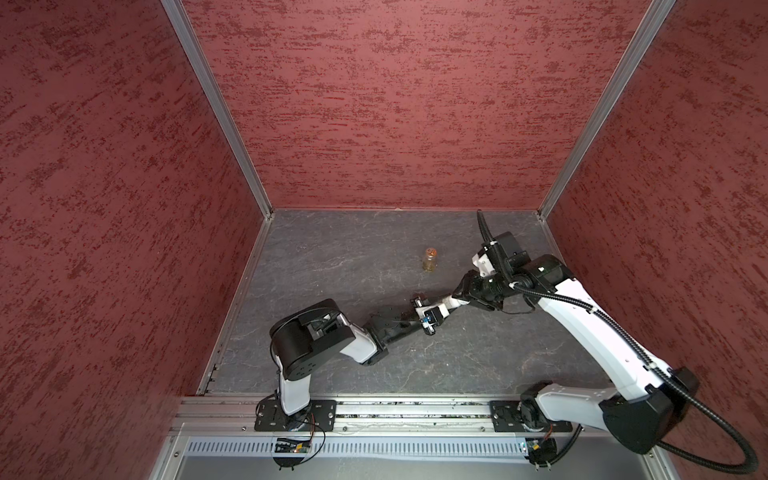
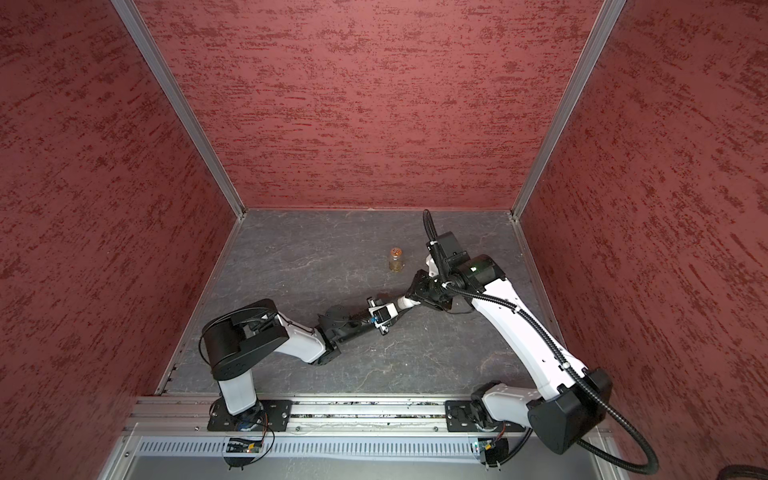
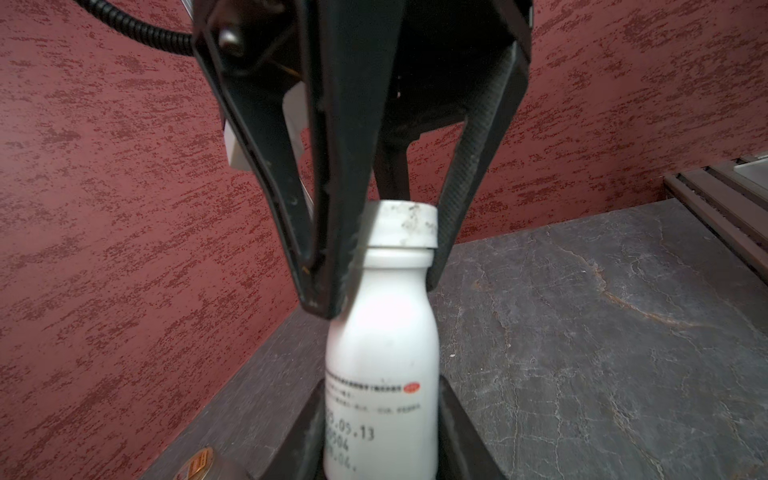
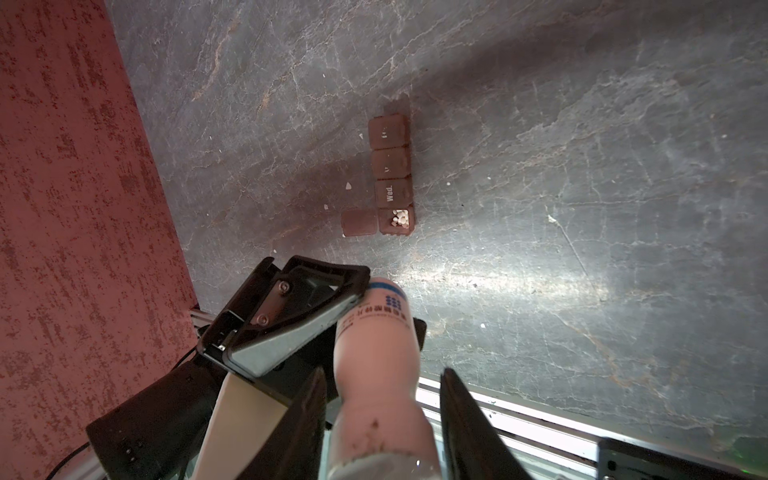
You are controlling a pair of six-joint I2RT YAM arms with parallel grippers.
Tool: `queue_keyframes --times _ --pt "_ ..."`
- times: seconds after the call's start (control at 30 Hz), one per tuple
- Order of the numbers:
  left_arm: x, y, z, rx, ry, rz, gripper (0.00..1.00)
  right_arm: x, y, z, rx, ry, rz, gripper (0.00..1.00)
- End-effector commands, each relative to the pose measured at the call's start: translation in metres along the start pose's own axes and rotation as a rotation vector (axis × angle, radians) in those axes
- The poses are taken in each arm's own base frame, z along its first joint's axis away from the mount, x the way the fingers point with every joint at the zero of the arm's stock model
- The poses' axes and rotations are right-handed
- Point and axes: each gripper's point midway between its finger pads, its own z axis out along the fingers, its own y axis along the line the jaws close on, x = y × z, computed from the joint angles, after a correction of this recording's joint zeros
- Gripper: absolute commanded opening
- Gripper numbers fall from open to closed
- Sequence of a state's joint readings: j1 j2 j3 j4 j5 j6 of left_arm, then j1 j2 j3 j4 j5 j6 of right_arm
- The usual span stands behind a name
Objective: Sort the pills into containers
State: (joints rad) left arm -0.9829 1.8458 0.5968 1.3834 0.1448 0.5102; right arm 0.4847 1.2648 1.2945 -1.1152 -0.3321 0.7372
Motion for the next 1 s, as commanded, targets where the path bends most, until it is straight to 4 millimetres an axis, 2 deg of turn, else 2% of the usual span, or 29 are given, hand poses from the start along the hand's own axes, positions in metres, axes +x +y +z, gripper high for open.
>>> queue_keyframes --times 0.0,0.2,0.4,0.53,0.73,0.97 --pt "-0.003 0.001 0.003 0.003 -0.027 -0.004 0.0 -0.004 0.003 -0.01 -0.005 -0.043 -0.009 0.52" --pt "-0.002 0.002 0.001 0.015 -0.03 -0.032 0.0 -0.005 0.005 -0.027 0.004 -0.084 -0.047 0.6" --pt "-0.002 -0.002 -0.004 0.089 -0.048 -0.123 0.0 -0.025 0.016 -0.048 0.008 -0.194 -0.192 0.63" --pt "0.0 -0.008 -0.007 0.141 -0.052 -0.171 0.0 -0.033 0.025 -0.041 -0.013 -0.208 -0.301 0.66" --pt "0.003 -0.006 -0.007 0.164 -0.054 -0.208 0.0 -0.035 0.032 -0.029 -0.033 -0.169 -0.376 0.72" --pt "0.008 0.0 -0.006 0.132 -0.039 -0.214 0.0 -0.022 0.037 -0.023 -0.076 -0.093 -0.396 0.68"
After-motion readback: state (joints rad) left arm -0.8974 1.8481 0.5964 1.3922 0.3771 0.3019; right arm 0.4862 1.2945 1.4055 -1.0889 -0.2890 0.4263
